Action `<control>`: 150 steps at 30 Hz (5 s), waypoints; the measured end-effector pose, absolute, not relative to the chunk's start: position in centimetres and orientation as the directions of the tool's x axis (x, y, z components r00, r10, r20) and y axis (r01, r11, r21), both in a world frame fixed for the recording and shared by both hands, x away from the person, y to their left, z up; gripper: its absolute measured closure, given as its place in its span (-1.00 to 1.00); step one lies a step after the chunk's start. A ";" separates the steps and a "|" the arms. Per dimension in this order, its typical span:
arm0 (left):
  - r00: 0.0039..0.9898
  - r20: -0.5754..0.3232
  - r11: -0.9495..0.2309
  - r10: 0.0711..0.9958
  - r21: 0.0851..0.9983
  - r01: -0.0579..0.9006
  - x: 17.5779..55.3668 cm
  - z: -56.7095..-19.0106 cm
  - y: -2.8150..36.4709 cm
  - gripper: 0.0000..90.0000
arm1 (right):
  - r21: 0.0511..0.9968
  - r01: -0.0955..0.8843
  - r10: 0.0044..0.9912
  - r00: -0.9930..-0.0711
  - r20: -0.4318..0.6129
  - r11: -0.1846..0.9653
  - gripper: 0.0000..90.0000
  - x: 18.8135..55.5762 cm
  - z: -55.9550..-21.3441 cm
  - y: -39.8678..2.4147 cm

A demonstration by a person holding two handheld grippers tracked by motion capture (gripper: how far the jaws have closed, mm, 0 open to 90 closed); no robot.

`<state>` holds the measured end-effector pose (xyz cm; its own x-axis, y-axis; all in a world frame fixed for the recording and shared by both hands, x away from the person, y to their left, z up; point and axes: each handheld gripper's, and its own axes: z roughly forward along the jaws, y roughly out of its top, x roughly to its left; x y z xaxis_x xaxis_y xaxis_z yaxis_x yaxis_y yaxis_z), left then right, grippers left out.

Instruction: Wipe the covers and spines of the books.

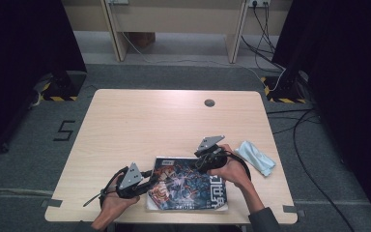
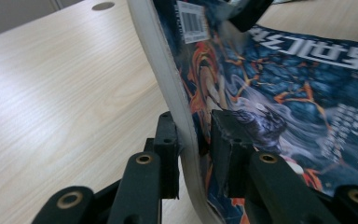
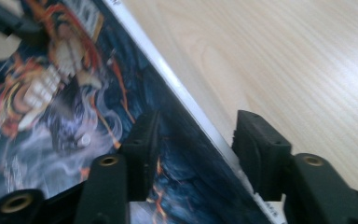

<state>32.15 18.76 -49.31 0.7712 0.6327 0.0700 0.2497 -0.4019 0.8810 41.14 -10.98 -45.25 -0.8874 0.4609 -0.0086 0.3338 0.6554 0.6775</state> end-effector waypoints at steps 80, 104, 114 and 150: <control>0.733 0.052 -0.309 0.678 0.926 0.219 32.7 -48.4 19.5 0.46 | 0.681 0.184 0.251 -0.968 0.000 0.709 0.82 38.2 -43.4 -9.0; 0.604 -0.121 -0.262 0.788 0.822 0.506 32.8 -49.6 21.7 -0.24 | 0.585 0.205 0.363 -0.917 -0.165 0.785 0.85 41.3 -38.2 -9.7; 0.538 -0.083 -0.285 0.839 0.774 0.565 33.3 -50.4 22.2 -0.28 | 0.531 0.236 0.445 -0.841 -0.309 0.814 0.85 44.1 -35.7 -9.3; 0.496 -0.113 -0.242 0.861 0.767 0.594 33.6 -50.5 23.1 -0.24 | 0.482 0.108 0.230 -0.952 -0.201 0.869 0.84 38.1 -36.1 -4.0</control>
